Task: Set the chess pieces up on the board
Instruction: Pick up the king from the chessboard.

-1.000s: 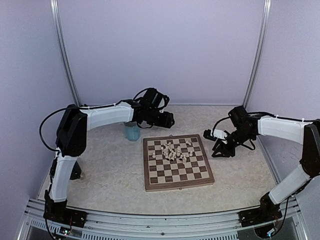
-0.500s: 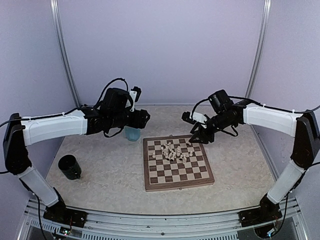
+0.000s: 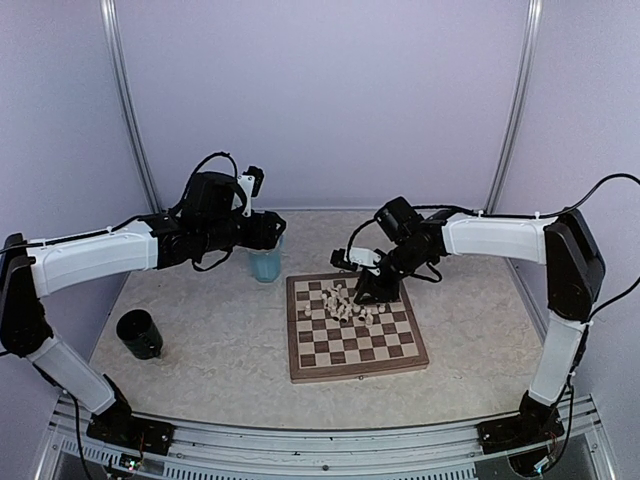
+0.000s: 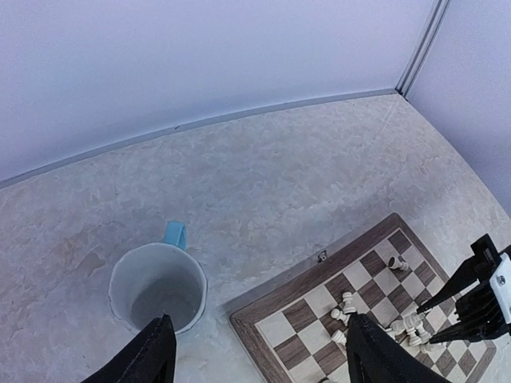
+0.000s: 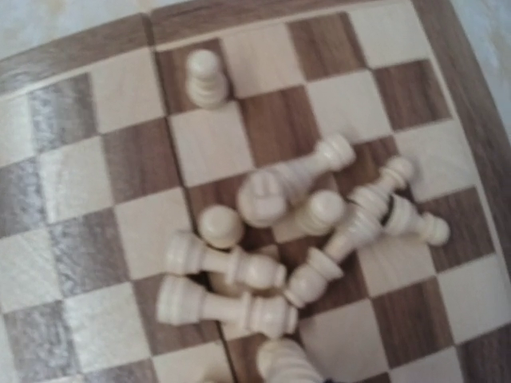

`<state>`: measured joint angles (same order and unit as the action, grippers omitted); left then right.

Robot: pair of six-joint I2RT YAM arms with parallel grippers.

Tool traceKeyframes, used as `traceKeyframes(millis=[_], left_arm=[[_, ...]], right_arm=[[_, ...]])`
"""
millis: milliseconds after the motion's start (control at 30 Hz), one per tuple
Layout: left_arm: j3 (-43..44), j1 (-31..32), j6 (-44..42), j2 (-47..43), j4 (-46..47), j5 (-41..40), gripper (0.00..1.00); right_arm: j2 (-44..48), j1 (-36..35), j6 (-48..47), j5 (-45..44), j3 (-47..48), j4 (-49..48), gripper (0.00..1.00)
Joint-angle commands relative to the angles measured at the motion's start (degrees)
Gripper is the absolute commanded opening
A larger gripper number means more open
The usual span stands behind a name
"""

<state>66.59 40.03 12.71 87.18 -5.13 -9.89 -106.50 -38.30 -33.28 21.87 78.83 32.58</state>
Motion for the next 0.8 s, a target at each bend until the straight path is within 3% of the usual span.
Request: traceKeyframes(millis=[0, 400, 633, 767], left_arm=[[1.93, 0.05, 0.42, 0.51, -0.2, 2.62, 0.72], [2.29, 0.0, -0.14, 0.85, -0.86, 2.3, 0.72], [2.76, -0.04, -0.63, 1.1, -1.55, 2.06, 0.71], [2.75, -0.09, -1.01, 0.83, -1.73, 1.4, 0.71]], right_arm=[[-1.85, -0.25, 0.49, -2.46, 1.42, -0.03, 0.33], [-4.27, -0.27, 0.52, -1.96, 3.35, 0.04, 0.14], [-2.17, -0.28, -0.1, -1.12, 3.6, 0.42, 0.01], [1.46, -0.27, -0.7, -0.49, 2.76, 0.71, 0.0]])
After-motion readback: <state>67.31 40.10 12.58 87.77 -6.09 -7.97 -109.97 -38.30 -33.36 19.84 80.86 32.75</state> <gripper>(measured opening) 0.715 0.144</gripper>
